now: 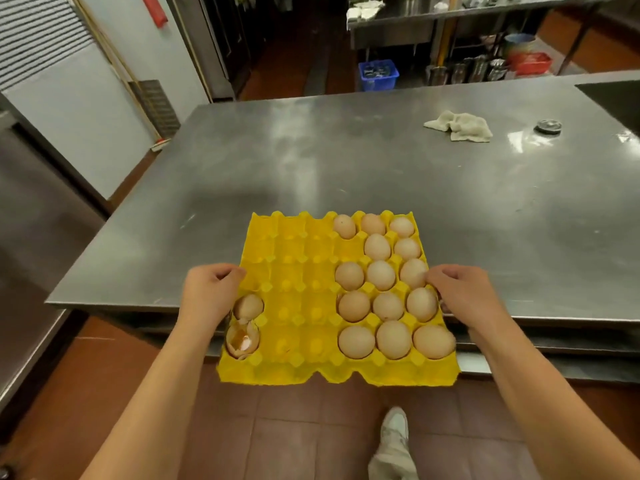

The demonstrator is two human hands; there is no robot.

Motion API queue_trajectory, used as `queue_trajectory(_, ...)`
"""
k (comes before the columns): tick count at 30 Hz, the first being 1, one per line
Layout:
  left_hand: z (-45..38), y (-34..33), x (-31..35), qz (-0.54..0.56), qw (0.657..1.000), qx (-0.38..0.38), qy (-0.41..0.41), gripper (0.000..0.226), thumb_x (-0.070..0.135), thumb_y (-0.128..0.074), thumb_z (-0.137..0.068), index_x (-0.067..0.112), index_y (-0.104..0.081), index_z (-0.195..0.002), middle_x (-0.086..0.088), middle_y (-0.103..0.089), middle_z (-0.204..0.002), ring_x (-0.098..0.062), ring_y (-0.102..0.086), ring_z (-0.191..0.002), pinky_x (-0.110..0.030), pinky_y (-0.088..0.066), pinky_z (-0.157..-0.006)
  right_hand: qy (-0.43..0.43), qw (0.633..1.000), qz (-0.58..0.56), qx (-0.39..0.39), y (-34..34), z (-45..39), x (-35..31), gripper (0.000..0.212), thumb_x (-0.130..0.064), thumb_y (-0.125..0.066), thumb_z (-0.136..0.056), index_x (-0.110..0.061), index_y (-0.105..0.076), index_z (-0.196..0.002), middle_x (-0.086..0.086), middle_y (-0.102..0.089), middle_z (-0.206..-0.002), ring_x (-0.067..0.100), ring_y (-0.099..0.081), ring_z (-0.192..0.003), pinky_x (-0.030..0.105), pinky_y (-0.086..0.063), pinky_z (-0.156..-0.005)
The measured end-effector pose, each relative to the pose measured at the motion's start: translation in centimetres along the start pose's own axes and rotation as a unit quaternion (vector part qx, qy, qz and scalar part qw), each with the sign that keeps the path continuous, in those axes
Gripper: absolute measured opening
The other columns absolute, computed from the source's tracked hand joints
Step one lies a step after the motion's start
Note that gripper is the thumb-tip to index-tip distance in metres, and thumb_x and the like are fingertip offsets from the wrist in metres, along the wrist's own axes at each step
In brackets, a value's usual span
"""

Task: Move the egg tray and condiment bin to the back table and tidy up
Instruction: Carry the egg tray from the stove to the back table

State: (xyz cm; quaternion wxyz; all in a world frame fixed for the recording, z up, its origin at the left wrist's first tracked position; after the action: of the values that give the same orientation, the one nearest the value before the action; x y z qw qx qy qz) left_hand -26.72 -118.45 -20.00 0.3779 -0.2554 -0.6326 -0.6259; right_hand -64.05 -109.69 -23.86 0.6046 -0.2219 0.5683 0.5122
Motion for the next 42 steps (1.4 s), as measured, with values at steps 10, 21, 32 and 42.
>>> queue_trajectory(10, -9.9, -8.3, -2.1, -0.007, 1.0, 0.003, 0.023, 0.02, 0.016, -0.061, -0.095, 0.014, -0.061, -0.075, -0.013, -0.049, -0.067, -0.02, -0.04, -0.063, -0.035, -0.032, -0.059, -0.061, 0.998, -0.014, -0.029, -3.2, -13.6, 2.8, 0.013, -0.012, -0.065, -0.089, -0.01, -0.077, -0.088, -0.01, -0.055, -0.053, 0.008, -0.047, -0.055, 0.027, -0.04, -0.056)
queue_trajectory(21, -17.2, -14.6, -6.3, 0.007, 0.998, -0.02, 0.057, 0.02, 0.016, -0.062, -0.094, 0.017, -0.071, -0.076, 0.003, -0.059, -0.061, -0.012, -0.048, -0.059, -0.037, -0.04, -0.062, -0.108, 0.994, -0.003, -0.028, -5.8, -19.0, 5.6, 0.018, -0.013, -0.063, -0.089, -0.012, -0.078, -0.078, -0.01, -0.052, -0.049, 0.004, -0.045, -0.047, 0.029, -0.04, -0.056)
queue_trajectory(32, -20.6, -17.9, -9.5, 0.002, 0.996, -0.058, 0.061, 0.018, 0.02, -0.062, -0.095, 0.013, -0.077, -0.102, 0.004, -0.071, -0.095, -0.021, -0.067, -0.095, -0.043, -0.054, -0.088, -0.122, 0.992, -0.023, 0.005, -7.8, -20.1, 7.6, 0.038, -0.008, -0.06, -0.09, -0.034, -0.077, -0.068, -0.008, -0.067, -0.059, 0.008, -0.057, -0.055, 0.03, -0.05, -0.051)
queue_trajectory(42, -20.7, -17.7, -11.4, -0.006, 0.995, -0.061, 0.08, 0.017, 0.02, -0.062, -0.095, 0.015, -0.077, -0.103, 0.003, -0.072, -0.101, -0.023, -0.067, -0.099, -0.047, -0.053, -0.091, -0.108, 0.994, -0.016, 0.0, -9.2, -20.0, 8.7, 0.04, -0.009, -0.062, -0.09, -0.044, -0.075, -0.076, -0.013, -0.076, -0.076, 0.014, -0.07, -0.076, 0.038, -0.056, -0.07)
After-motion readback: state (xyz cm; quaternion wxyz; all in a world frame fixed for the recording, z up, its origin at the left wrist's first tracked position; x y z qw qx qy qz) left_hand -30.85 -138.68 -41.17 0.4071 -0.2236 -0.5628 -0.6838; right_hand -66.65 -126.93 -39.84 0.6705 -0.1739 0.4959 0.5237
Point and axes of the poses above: each hand's wrist, its own z-axis away from the middle knuckle, its own y-axis out of the back of the hand, x = y × z, the point moved 5 cm from there along -z, towards the middle knuckle
